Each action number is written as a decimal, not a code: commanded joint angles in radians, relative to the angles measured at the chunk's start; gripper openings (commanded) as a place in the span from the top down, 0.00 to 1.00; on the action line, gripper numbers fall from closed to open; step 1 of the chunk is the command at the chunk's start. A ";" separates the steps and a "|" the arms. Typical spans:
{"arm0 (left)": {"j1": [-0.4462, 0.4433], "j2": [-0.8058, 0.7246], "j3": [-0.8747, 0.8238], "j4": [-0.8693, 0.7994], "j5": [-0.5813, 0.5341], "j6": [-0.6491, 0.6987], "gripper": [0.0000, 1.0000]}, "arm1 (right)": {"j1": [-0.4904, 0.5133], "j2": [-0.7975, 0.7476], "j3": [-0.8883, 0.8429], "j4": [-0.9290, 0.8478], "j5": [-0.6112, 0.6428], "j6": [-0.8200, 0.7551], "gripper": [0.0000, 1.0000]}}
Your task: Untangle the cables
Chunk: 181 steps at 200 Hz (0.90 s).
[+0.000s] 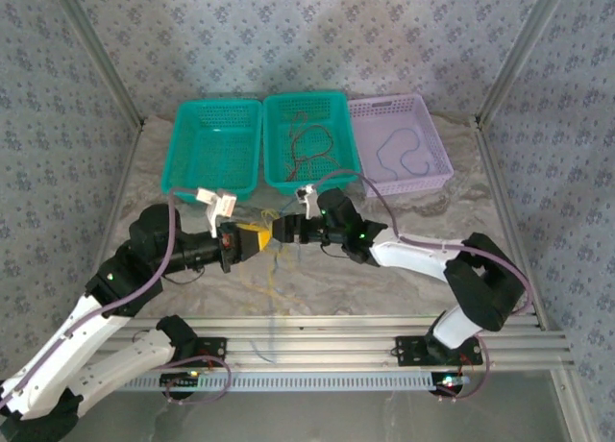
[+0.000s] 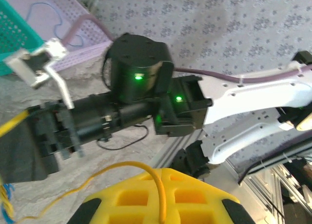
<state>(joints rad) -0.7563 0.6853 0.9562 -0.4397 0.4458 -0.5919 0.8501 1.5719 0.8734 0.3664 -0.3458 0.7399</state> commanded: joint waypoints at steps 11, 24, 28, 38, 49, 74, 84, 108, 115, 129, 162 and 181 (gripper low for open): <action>-0.016 -0.009 0.005 0.045 0.009 0.022 1.00 | 0.016 0.047 0.052 -0.032 0.068 0.045 0.38; -0.018 -0.012 0.008 0.034 0.009 0.031 1.00 | 0.011 0.047 0.024 -0.021 0.096 0.058 0.41; -0.018 -0.014 0.007 0.033 0.010 0.034 1.00 | 0.009 0.047 0.020 -0.028 0.100 0.062 0.41; -0.018 -0.016 0.003 0.030 0.008 0.035 1.00 | 0.001 0.051 0.021 -0.044 0.090 0.055 0.43; -0.018 -0.015 -0.002 0.030 0.006 0.039 1.00 | 0.002 0.053 0.024 -0.058 0.080 0.042 0.45; -0.018 -0.016 0.001 0.023 -0.002 0.051 1.00 | 0.012 0.021 0.003 -0.066 0.051 -0.001 0.49; -0.018 -0.020 0.004 0.016 -0.013 0.059 1.00 | 0.016 0.006 -0.019 -0.037 0.008 -0.019 0.49; -0.017 -0.017 0.005 0.016 -0.023 0.072 1.00 | 0.027 0.009 -0.032 -0.001 -0.119 -0.060 0.46; -0.018 -0.012 0.002 0.023 -0.020 0.073 1.00 | 0.030 0.016 -0.031 0.006 -0.155 -0.063 0.46; -0.018 -0.003 0.000 0.036 -0.010 0.070 1.00 | 0.029 0.035 -0.042 0.058 -0.202 -0.052 0.45; -0.018 -0.002 0.004 0.020 -0.012 0.081 1.00 | 0.036 0.074 -0.047 0.144 -0.285 -0.025 0.45; -0.018 -0.009 0.009 0.001 -0.021 0.088 1.00 | 0.051 0.105 -0.027 0.126 -0.325 -0.036 0.46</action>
<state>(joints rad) -0.7681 0.6891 0.9562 -0.4431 0.4301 -0.5327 0.8799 1.6348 0.8310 0.4557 -0.5709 0.7177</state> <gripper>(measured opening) 0.043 0.546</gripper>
